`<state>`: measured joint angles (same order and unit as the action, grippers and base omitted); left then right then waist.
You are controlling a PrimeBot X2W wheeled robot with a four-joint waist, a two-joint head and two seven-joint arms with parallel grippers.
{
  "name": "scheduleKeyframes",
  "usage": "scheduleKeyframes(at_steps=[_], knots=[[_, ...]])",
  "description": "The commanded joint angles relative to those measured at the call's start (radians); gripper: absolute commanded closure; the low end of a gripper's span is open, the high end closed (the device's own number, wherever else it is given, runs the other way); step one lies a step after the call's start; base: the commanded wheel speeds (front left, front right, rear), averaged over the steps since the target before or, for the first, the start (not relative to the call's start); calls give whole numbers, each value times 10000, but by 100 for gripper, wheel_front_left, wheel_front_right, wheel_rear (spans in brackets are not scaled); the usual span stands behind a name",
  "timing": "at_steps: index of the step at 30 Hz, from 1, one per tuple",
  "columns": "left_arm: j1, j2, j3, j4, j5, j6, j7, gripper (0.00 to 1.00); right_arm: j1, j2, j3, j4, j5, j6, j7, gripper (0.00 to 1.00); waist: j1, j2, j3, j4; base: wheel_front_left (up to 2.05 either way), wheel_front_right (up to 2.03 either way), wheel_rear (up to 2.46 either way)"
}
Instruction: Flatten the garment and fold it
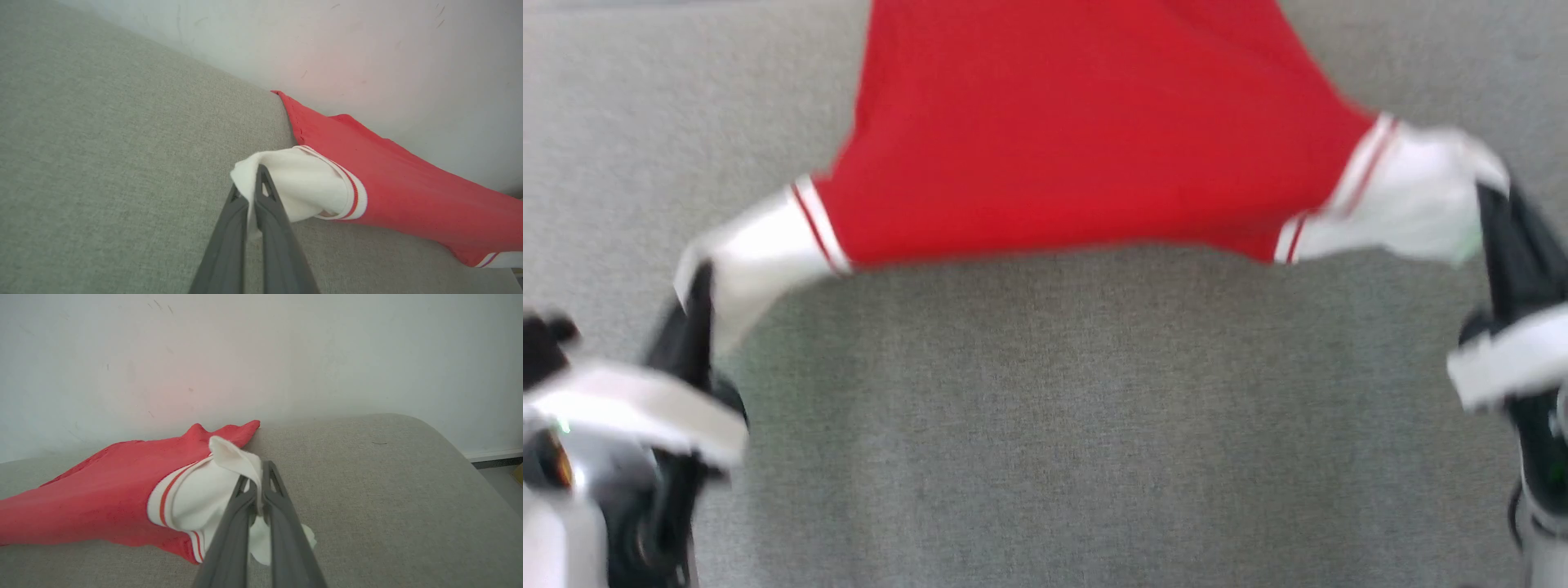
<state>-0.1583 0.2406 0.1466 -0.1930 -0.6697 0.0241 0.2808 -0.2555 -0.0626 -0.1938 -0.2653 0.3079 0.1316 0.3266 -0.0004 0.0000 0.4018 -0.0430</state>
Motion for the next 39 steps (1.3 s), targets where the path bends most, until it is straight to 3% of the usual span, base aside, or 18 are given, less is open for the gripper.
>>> scheduleKeyframes(at_steps=[1, 10, 24, 32, 39], knots=[[554, -81, 14, -139, -109, 68, 113, 100, 566, 62, -202, -192, 146, -9, -2, 100, 4, 0, -735, 10, 0, 0, 0], [3227, -377, -57, -1181, -631, 72, 800, 100, 3417, 120, -747, -253, 1380, -9, 286, 100, 4, 0, -1764, 138, 0, 0, 0], [6162, -458, 58, -2555, -1325, -34, 1541, 100, 6158, 123, -1640, -1123, 2516, -9, 1215, 100, 4, 0, -2865, 284, 0, 0, 0], [6041, -582, -148, -2887, -1143, -57, 1318, 100, 6293, 123, -1615, -1542, 2190, -9, 1480, 100, 4, 0, -2891, 273, 0, 0, 0], [4974, -689, -613, -2455, -885, -129, 1102, 100, 5249, 123, -683, -354, 841, -9, 1507, 100, 4, 0, -2514, 216, 0, 0, 0]])
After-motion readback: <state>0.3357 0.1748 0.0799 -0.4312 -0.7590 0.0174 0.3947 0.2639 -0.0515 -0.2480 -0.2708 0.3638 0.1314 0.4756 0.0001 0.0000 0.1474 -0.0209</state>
